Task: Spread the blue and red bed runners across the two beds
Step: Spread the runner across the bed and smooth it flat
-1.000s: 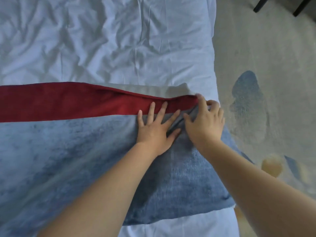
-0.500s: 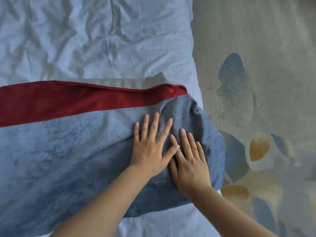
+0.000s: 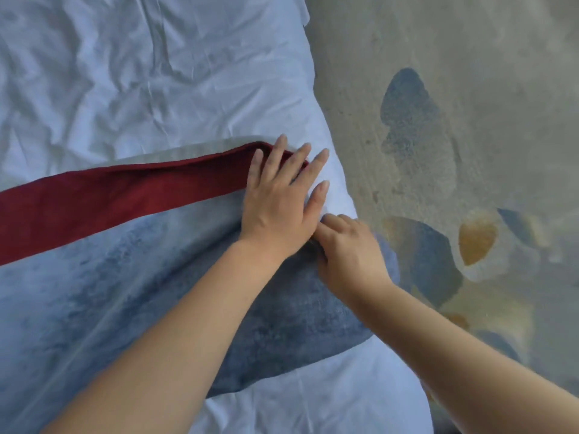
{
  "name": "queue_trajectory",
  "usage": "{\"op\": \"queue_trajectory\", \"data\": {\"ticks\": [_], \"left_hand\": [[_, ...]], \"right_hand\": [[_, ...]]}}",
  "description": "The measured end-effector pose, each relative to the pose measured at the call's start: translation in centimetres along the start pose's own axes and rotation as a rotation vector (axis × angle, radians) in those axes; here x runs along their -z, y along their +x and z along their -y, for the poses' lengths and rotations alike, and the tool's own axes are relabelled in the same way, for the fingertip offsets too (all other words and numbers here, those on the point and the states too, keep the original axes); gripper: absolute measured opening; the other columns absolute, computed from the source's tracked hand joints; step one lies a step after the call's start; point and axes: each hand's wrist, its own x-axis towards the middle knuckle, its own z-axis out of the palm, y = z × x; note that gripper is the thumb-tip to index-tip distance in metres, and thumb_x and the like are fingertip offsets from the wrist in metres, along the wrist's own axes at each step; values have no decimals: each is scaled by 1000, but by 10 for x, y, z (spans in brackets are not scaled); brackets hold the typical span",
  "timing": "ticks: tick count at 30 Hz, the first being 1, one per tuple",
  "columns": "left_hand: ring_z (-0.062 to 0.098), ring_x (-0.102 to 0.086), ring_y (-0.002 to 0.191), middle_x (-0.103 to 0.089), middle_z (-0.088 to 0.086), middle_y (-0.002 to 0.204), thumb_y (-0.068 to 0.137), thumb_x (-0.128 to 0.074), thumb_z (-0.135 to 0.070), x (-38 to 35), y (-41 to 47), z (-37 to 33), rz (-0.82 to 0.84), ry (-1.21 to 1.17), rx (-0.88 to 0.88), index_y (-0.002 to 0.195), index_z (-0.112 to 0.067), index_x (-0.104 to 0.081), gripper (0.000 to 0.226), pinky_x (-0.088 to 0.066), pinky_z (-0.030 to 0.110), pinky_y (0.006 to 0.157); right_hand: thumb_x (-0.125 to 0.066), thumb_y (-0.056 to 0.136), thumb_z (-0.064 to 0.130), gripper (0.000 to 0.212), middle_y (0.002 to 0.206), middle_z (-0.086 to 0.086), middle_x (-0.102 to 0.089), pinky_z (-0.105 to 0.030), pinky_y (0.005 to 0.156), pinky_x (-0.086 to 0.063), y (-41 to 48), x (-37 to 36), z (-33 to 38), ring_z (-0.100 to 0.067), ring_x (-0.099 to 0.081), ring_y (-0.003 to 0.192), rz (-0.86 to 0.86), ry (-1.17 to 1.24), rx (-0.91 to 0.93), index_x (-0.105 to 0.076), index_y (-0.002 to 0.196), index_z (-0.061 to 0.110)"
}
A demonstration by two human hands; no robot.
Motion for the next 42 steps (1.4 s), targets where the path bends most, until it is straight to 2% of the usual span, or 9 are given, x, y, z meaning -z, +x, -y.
{"op": "queue_trajectory", "data": {"ticks": [6, 10, 12, 16, 21, 25, 30, 36, 42], "left_hand": [[27, -42, 144, -56, -3, 147, 91, -58, -60, -5, -46, 19, 324, 158, 66, 132, -38, -65, 47, -12, 65, 121], [26, -57, 124, -65, -2, 127, 89, -49, -68, -9, -70, 33, 213, 76, 46, 118, -31, -72, 52, -28, 62, 117], [26, -60, 117, -65, -1, 121, 88, -50, -70, -9, -76, 38, 159, 48, 40, 116, -28, -73, 54, -31, 60, 116], [26, -62, 109, -64, -1, 118, 84, -62, -69, -4, -87, 43, 119, -3, 28, 120, -26, -70, 56, -40, 54, 108], [20, -64, 97, -62, -7, 110, 70, -90, -47, 17, -112, 56, 160, -26, 59, 131, -33, -63, 67, -44, 38, 91], [19, -64, 90, -65, -11, 100, 72, -87, -23, 30, -148, 66, 123, -25, 12, 144, -37, -54, 81, -46, 36, 86], [20, -66, 89, -69, -9, 97, 88, -61, -32, 39, -192, 74, 100, -175, 19, 136, -29, -64, 48, -51, 41, 83], [20, -66, 92, -70, -7, 98, 93, -59, -24, 39, -224, 84, 46, -157, -70, 123, -28, -74, 34, -49, 44, 86], [18, -66, 98, -70, -8, 103, 87, -70, -18, 50, -212, 78, -62, -216, -90, 116, -26, -76, 30, -47, 40, 93]], "right_hand": [[-62, 81, 29, 43, 82, -1, -57, -36, 57, -43, -97, -29, 36, -25, -51, 67, 233, -115, 151, -69, 121, 15], [-59, 94, 30, 12, 92, 0, -55, -33, 39, -42, -85, -22, 35, -25, -55, 53, 157, 35, -5, -66, 99, 22], [-59, 96, 22, 24, 120, -1, -55, -35, 35, -43, -63, -16, 30, -27, -57, 49, 67, 71, -176, -60, 119, 25], [-47, 105, 33, 60, 153, 2, -42, -39, 66, -51, -27, -17, 25, -29, -66, 95, 152, 111, -371, -22, 159, 30], [-51, 102, 38, 64, 128, -2, -58, -38, 69, -49, -30, -22, 46, -28, -63, 105, 288, 19, -292, -24, 159, 26], [-66, 86, 26, 61, 95, 7, -64, -37, 53, -51, -65, -24, 71, -26, -66, 74, 99, 36, -194, -49, 144, 33], [-67, 79, 27, 86, 57, 7, -57, -28, 35, -36, -116, -38, 110, -17, -48, 42, 111, -23, -162, -32, 158, 29], [-49, 99, 44, 26, 55, 1, -59, -32, 42, -29, -136, -52, 135, -26, -59, 49, 70, -9, -274, -45, 113, 21], [-59, 97, 28, 18, 60, 10, -51, -33, 51, -38, -111, -22, 134, -15, -51, 57, 30, 145, -462, -44, 88, 22]]}}
